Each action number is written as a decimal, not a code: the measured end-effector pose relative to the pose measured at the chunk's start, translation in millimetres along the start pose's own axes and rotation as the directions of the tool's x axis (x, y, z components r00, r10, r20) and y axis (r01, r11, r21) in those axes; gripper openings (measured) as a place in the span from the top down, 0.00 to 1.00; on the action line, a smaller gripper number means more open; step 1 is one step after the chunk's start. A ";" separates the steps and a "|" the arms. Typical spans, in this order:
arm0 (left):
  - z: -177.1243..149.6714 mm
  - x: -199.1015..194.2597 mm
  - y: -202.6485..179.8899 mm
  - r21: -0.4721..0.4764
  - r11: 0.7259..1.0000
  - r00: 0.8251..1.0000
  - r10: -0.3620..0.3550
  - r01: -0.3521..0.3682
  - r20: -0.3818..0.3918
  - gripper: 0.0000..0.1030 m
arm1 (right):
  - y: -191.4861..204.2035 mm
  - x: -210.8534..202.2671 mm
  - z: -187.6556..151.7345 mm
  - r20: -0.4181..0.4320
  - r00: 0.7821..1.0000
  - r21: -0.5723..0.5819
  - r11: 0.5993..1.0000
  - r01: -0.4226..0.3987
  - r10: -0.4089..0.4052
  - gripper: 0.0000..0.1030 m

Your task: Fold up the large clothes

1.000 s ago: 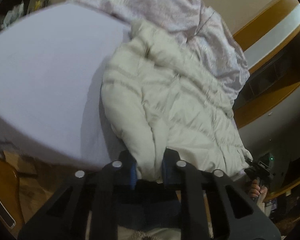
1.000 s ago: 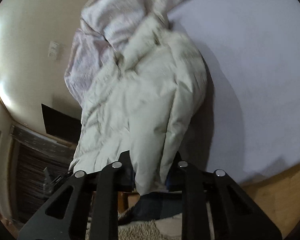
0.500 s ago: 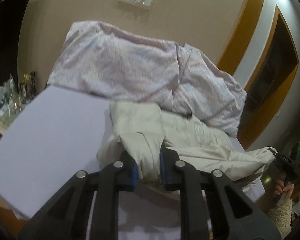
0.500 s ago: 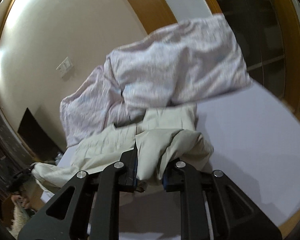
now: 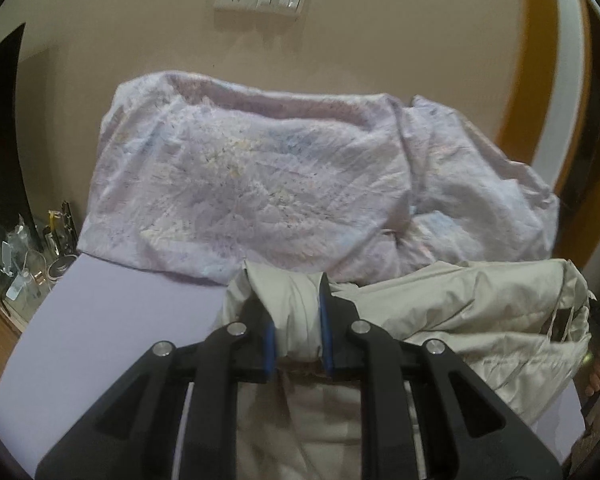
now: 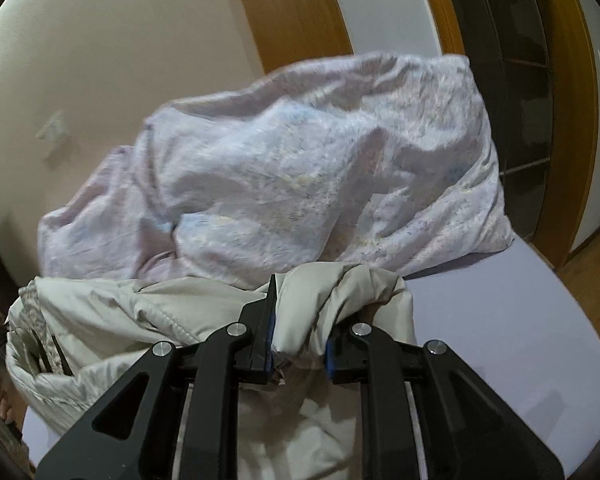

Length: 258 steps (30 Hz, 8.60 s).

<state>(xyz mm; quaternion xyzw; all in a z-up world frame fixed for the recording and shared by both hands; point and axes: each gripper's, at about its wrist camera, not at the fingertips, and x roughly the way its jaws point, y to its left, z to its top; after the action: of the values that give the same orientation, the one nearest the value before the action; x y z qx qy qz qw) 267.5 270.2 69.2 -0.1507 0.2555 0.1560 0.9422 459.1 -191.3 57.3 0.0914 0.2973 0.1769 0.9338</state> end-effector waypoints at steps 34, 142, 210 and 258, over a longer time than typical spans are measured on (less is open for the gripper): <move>-0.9 88.4 -0.4 -0.022 0.993 0.991 0.114 -0.116 -0.071 0.02 | 73.9 72.9 -26.2 -0.305 0.945 -0.128 0.978 -0.167 0.122 0.35; -126.1 44.7 55.6 -0.280 0.957 0.925 -0.044 -0.069 -0.377 0.17 | -92.6 72.0 -151.6 -0.319 0.908 0.606 0.795 -0.026 0.273 0.27; -203.4 -105.5 165.9 -0.504 0.864 0.958 -0.135 -0.012 -0.254 0.19 | 102.6 -110.4 -179.6 -0.177 0.959 -0.024 0.973 -0.230 0.223 0.55; -99.6 -125.6 57.9 -0.346 0.877 0.939 -0.344 0.332 0.029 0.71 | 210.8 -10.6 -249.7 -0.325 0.941 -0.308 0.930 -0.200 0.094 0.66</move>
<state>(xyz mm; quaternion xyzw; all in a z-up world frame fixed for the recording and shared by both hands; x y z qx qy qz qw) 99.7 259.2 41.6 -0.3587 0.2095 0.0293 0.9092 246.1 15.1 -80.4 -0.0754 0.3953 0.3072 0.8624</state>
